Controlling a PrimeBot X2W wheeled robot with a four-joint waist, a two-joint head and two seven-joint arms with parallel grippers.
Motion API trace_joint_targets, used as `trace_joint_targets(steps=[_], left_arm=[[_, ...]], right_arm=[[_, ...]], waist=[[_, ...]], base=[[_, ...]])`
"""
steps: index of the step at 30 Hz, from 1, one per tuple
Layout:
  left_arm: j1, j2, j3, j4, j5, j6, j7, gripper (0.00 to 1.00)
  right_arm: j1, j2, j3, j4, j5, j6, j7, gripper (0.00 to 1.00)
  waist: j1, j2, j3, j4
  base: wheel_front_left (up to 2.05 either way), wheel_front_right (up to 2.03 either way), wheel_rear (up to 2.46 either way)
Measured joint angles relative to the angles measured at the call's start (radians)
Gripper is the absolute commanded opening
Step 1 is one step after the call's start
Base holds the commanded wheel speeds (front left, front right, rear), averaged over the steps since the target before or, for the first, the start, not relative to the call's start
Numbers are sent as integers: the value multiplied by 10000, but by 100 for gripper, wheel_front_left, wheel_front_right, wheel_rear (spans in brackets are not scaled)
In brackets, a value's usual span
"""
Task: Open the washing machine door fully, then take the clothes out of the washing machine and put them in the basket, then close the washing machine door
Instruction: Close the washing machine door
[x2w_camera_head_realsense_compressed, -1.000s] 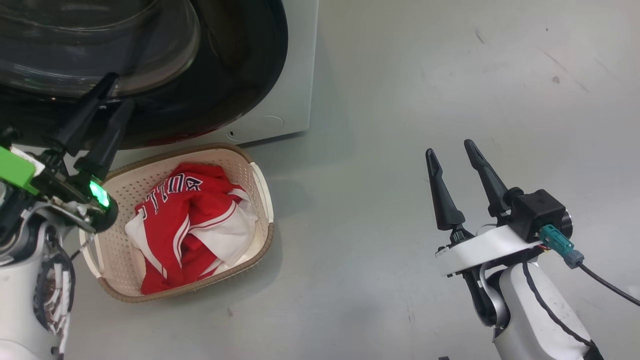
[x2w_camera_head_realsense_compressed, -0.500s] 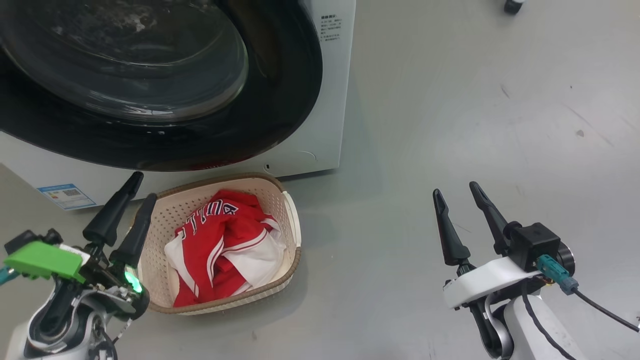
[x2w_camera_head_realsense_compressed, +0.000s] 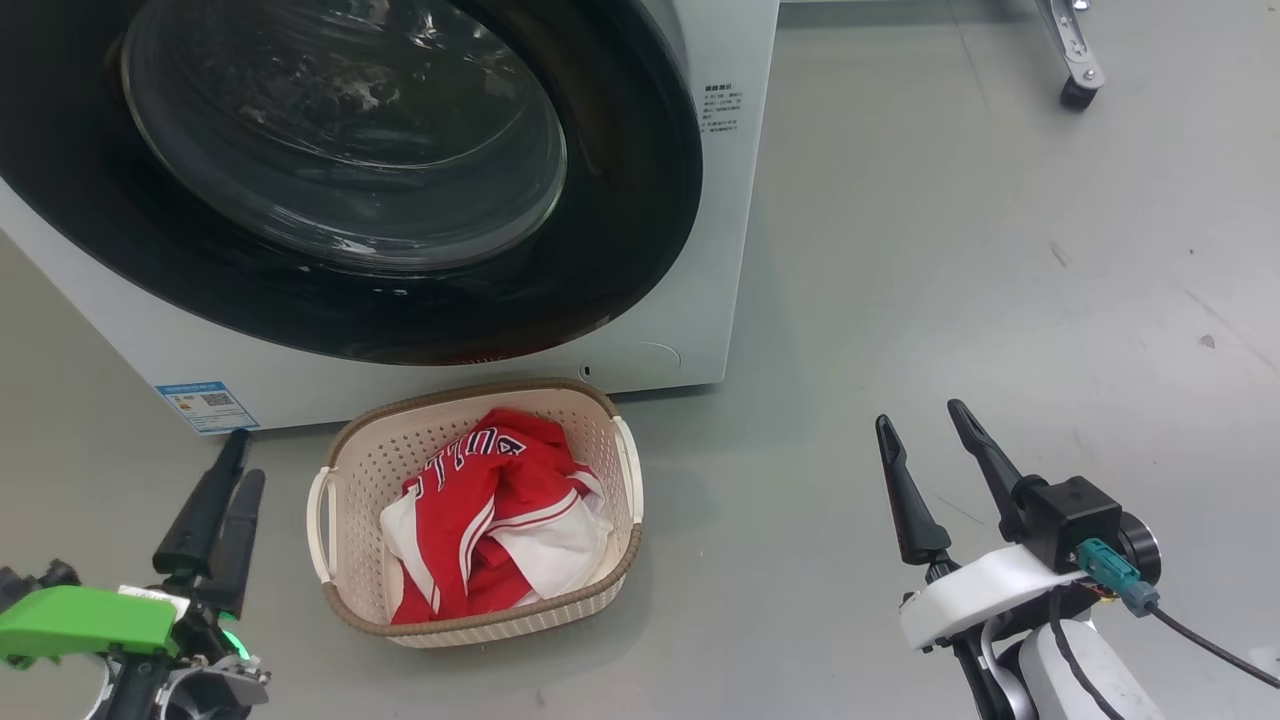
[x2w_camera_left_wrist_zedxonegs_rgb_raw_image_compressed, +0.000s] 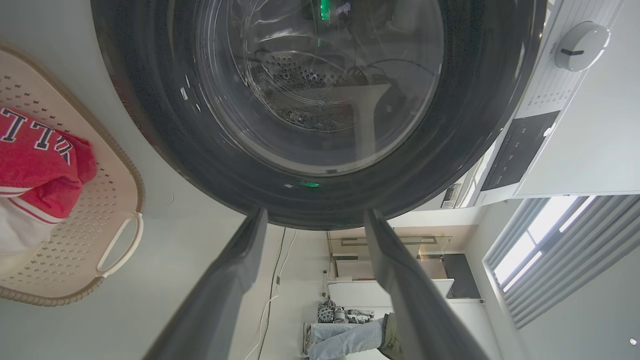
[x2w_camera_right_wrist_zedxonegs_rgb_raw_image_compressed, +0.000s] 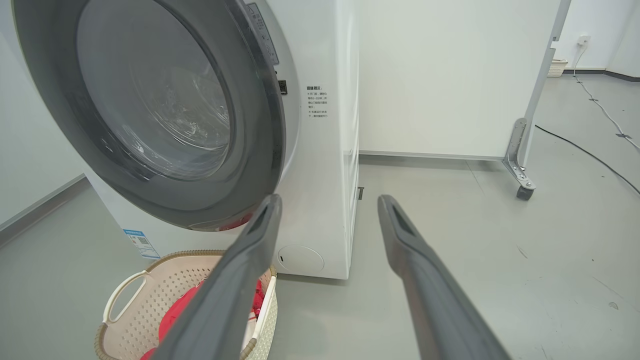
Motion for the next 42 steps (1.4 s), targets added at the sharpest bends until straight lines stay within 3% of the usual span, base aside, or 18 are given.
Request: trace_joint_targets(steps=[7, 15, 22, 24, 33, 42], left_arm=[[35, 153, 98, -988, 2431, 0, -1592, 100], [58, 917, -410, -1990, 6092, -2, -3549, 100], [575, 1597, -970, -1935, 9054, 4, -4621, 100], [769, 1695, -1149, -1893, 9800, 178, -4809, 100], [1602, 1737, -1919, -1279, 11843, 1269, -5216, 100], [2043, 1515, -2443, -861, 12531, 1900, -5271, 100]], right_arm=[[74, 4, -8, -6, -56, 79, 0, 100], [73, -29, -161, -71, -167, 79, 0, 100], [78, -25, -303, -84, -167, 79, 0, 100], [87, -25, -320, -86, -167, 79, 0, 100], [450, -19, -431, -79, -198, 79, 0, 100], [792, -6, -472, 4, -209, 84, 0, 100]], waist=[[0, 0, -158, 79], [0, 0, -253, 75], [0, 0, -389, 79], [0, 0, -445, 82], [0, 0, -669, 119], [0, 0, -972, 253]], base=[[0, 0, 0], [0, 0, 0], [0, 0, 0], [0, 0, 0], [0, 0, 0], [0, 0, 0]])
